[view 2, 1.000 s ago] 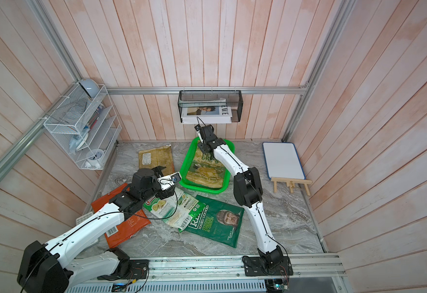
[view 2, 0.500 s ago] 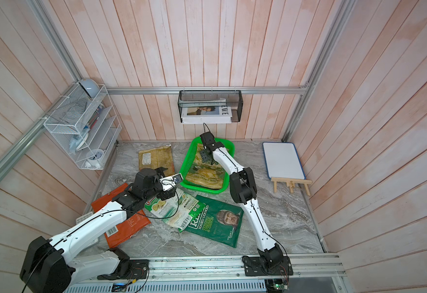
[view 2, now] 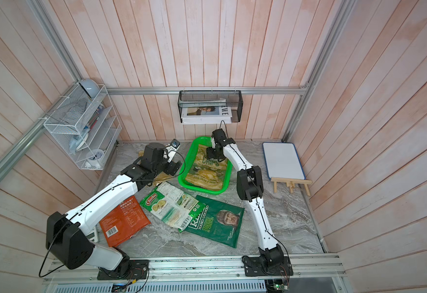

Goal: Put the potato chips into the basket
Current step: Place the potato chip in the basket, then pick up the potato chip from the center of the board.

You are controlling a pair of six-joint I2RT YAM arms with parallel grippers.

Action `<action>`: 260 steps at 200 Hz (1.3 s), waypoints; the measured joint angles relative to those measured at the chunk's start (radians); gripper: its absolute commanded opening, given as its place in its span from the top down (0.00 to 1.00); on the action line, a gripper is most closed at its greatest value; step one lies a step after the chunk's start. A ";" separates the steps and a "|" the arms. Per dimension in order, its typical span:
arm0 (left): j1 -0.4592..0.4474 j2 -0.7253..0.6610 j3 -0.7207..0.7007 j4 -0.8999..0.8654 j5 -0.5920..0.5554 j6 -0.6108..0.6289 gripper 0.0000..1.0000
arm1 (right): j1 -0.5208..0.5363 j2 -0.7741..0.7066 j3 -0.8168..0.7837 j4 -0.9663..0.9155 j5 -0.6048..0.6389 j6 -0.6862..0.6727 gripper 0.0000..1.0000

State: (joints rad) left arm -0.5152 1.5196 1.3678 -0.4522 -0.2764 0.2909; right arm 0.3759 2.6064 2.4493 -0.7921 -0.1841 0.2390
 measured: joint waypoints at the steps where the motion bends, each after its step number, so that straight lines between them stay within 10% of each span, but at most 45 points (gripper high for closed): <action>1: 0.000 0.004 0.009 -0.010 -0.005 -0.012 0.06 | -0.001 0.000 0.001 -0.002 -0.003 0.002 0.33; 62: 0.000 0.094 0.069 -0.323 -0.069 -0.430 0.08 | -0.008 -0.151 -0.153 -0.043 -0.101 0.044 0.33; 134: 0.000 0.086 -0.272 -0.313 0.062 -0.861 0.21 | 0.010 -0.714 -0.668 0.195 -0.128 0.018 0.32; 198: 0.000 0.086 -0.359 -0.235 0.078 -0.958 0.20 | -0.056 -0.785 -0.858 0.301 -0.159 0.023 0.32; 260: 0.000 0.190 -0.358 -0.161 0.049 -0.976 0.48 | -0.057 -0.770 -0.857 0.307 -0.197 0.030 0.32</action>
State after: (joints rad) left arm -0.5152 1.7096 1.0096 -0.6132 -0.2272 -0.6853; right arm 0.3191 1.8362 1.5921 -0.4854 -0.3813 0.2691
